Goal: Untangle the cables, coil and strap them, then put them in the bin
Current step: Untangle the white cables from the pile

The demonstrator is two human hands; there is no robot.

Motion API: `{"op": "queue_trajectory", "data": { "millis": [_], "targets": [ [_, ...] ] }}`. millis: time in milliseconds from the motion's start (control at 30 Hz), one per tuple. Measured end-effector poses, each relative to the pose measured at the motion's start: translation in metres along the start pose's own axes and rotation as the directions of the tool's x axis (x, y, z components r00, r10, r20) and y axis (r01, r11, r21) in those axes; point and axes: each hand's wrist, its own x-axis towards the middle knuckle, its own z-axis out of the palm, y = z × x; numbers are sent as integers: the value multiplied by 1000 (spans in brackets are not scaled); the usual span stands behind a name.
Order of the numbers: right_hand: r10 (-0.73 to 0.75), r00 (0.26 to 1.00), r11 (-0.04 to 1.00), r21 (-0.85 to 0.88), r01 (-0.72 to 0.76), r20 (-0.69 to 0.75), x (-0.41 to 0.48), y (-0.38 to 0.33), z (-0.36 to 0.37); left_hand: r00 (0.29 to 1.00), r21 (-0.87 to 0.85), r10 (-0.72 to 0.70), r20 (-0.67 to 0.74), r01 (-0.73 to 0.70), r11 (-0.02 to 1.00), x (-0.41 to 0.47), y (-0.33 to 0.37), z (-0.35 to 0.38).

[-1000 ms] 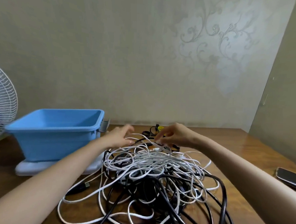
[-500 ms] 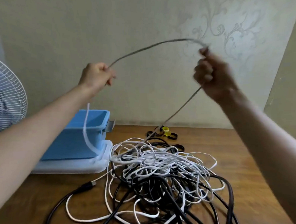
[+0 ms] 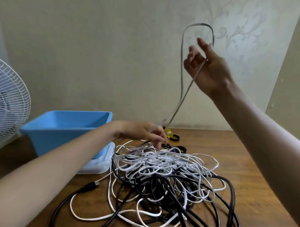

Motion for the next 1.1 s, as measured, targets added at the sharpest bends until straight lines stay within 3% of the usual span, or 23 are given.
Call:
{"op": "queue_trajectory", "data": {
  "millis": [67,133,200,267,333,367,467,567,600,633,700,733,800,833,900,967,1033,1100],
  "targets": [
    [-4,1000,999,-51,3,-5,3,-7,-4,975,113,35,-217,-11,994,3,4,-1],
    [24,1000,934,-356,-15,20,-2,0,-16,876,-179,12,-482,-112,977,-1,15,-18],
    [200,976,817,-565,-117,88,-13,24,-29,753,-534,-71,-654,-393,749,-7,32,-47],
    [395,900,676,-721,-149,184,-23,56,-41,701,-674,-139,-699,-581,456,-11,49,-74],
    [484,841,527,-848,-60,242,-33,85,-44,704,-702,-111,-702,-655,280,-12,62,-91],
    [476,842,513,-858,-31,254,-36,93,-42,704,-703,-93,-704,-672,233,-15,65,-97],
    [459,843,583,-811,-48,279,-34,94,-36,689,-693,-79,-721,-715,86,-31,63,-115],
    [576,748,667,-719,-197,330,-28,86,-34,674,-664,-77,-734,-737,-125,-43,50,-128],
    [628,700,671,-693,-264,341,-28,86,-34,667,-658,-92,-740,-745,-112,-43,45,-129],
    [676,652,651,-693,-309,344,-29,86,-34,653,-656,-119,-748,-754,-20,-42,40,-130],
    [725,618,545,-802,-245,304,-31,88,-35,617,-631,-149,-773,-722,284,-38,31,-129],
    [708,649,451,-885,-112,279,-31,91,-36,593,-592,-146,-792,-685,424,-36,27,-129],
    [555,793,257,-959,123,251,-25,93,-36,541,-479,-124,-832,-588,652,-35,20,-130],
    [425,870,239,-958,158,250,-21,91,-33,522,-433,-117,-845,-537,724,-37,17,-130],
    [96,969,427,-889,167,228,-10,75,-21,536,-402,-107,-837,-472,785,-40,15,-126],
    [-134,972,633,-739,233,192,0,48,-5,616,-436,-89,-783,-441,785,-40,16,-114],
    [-175,962,755,-598,269,211,6,27,12,707,-428,-62,-705,-354,832,-37,17,-96],
    [-121,953,821,-512,253,277,8,19,23,804,-319,-5,-595,-230,919,-32,18,-79]
  ]
}}
